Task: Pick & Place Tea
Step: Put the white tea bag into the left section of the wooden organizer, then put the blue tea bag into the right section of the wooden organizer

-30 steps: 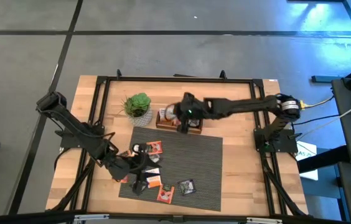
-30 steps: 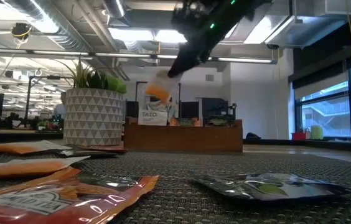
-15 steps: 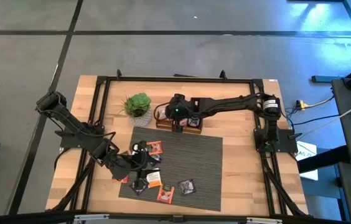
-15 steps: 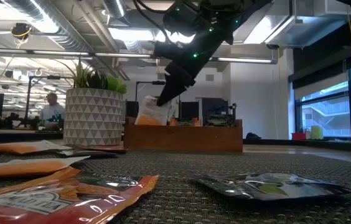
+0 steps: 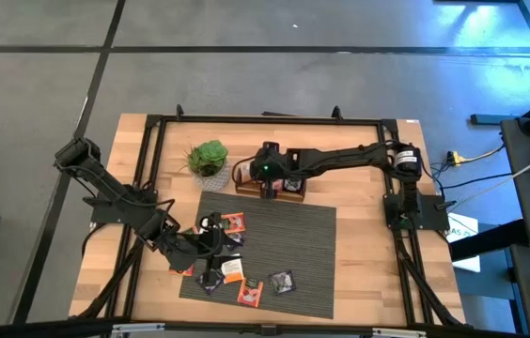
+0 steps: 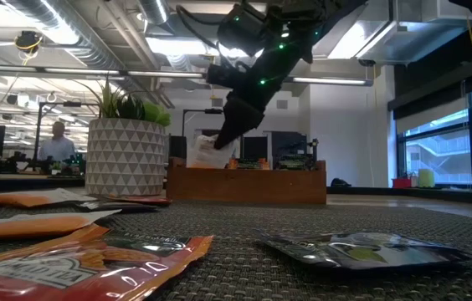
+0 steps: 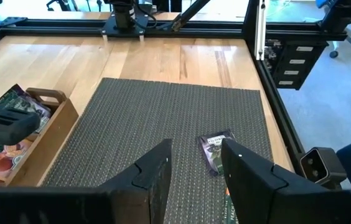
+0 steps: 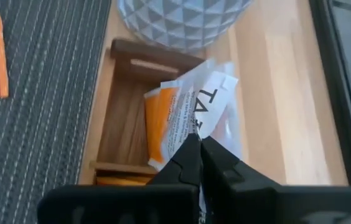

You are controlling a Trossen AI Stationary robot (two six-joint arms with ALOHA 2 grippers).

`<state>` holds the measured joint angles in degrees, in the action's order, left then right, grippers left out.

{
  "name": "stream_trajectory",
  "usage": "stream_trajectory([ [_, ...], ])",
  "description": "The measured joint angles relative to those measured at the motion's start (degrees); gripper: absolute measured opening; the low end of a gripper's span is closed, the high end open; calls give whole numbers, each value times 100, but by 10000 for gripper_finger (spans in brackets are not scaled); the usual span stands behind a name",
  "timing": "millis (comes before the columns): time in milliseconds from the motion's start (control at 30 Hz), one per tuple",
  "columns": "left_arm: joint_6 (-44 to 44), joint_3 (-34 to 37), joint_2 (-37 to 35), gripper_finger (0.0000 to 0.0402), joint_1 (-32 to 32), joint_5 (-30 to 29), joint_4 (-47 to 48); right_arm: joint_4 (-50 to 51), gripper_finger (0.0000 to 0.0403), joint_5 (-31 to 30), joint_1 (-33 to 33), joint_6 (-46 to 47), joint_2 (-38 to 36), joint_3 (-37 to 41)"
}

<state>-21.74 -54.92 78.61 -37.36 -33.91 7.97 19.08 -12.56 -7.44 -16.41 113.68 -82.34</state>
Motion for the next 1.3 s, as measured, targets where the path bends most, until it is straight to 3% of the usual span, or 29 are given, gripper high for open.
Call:
stream_trajectory([
  [133, -2, 0, 0, 136, 2, -1, 2, -8, 26, 17, 0, -325, 4, 1],
  [367, -2, -2, 0, 136, 2, -7, 4, -238, 104, 15, 0, -285, 6, 4],
  [600, -20, -2, 2, 136, 2, -5, 6, -100, 148, -406, 88, 373, -162, 6],
  [900, -433, 264, 4, 136, 50, 92, 4, 842, 150, 1965, 953, 1451, -508, 130],
  [1167, -498, 396, 159, 136, 260, 707, -129, -110, 149, 1843, 1912, 2046, -512, 964],
  [1300, 157, 400, 483, 136, 378, 1372, -980, -65, 149, 1910, 2312, 2305, -512, 1051],
])
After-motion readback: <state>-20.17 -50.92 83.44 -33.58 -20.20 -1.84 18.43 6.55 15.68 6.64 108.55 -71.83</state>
